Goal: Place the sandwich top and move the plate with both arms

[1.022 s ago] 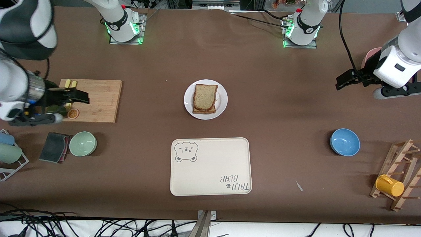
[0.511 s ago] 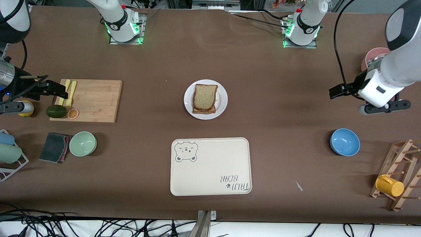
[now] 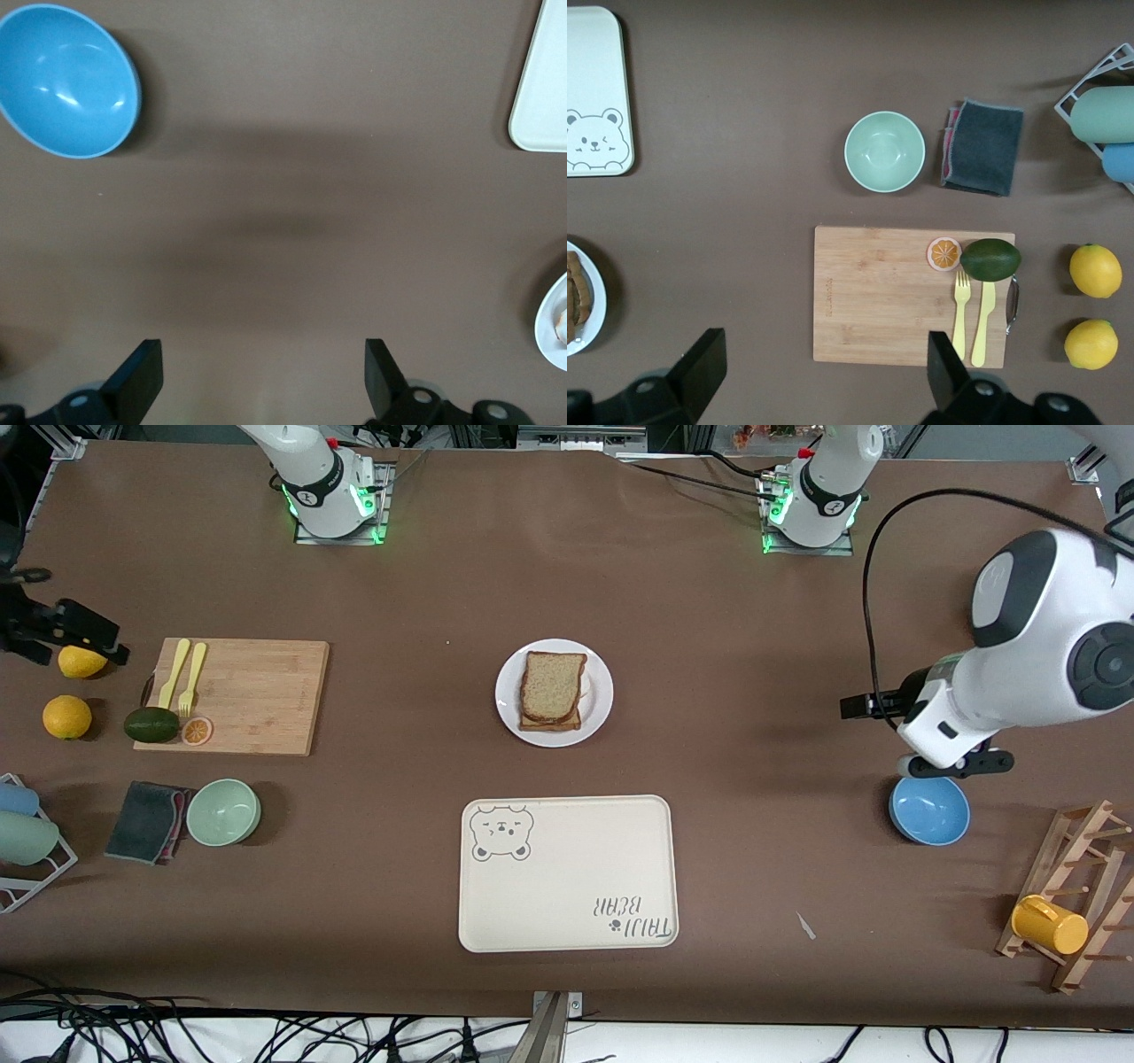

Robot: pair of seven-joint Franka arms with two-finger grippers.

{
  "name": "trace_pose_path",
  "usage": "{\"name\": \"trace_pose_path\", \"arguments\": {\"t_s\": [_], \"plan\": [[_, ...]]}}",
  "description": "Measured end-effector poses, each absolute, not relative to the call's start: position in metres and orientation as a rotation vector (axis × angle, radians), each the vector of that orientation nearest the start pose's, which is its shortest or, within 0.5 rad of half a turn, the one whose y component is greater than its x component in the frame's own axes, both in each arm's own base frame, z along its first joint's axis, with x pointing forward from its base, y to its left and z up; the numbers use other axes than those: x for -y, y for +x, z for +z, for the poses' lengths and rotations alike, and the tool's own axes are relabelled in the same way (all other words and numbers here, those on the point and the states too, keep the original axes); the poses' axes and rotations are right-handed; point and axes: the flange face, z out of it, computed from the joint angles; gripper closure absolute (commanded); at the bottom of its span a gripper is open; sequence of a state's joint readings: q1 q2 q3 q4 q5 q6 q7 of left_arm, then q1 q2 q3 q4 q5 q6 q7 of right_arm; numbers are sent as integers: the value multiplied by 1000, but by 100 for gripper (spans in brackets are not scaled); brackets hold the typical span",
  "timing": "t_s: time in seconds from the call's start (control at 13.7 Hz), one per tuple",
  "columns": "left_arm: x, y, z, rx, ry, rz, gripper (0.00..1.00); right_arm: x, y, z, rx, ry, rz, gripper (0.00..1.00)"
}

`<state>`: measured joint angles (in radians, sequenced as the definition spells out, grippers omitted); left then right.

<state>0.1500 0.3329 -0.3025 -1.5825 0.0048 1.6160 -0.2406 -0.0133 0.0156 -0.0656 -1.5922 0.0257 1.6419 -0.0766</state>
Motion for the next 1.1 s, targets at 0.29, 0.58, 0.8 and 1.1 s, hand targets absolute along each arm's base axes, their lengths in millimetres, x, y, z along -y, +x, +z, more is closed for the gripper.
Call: {"name": "trace_pose_path", "arguments": {"t_s": [0.29,0.58,0.8,1.1], "plan": [[77,629,393,117,-3256,561,0,45,559,601,-19,-3116,4,0],[64,637,359,102,-3431,665,0,53,559,600,-42,-3116,5,0],[44,639,332,103,-3598,746,0,64,557,600,-72,-3115,3,0],[33,639,300,103,-3740,822,0,72,558,603,-96,-3117,-29,0]]}}
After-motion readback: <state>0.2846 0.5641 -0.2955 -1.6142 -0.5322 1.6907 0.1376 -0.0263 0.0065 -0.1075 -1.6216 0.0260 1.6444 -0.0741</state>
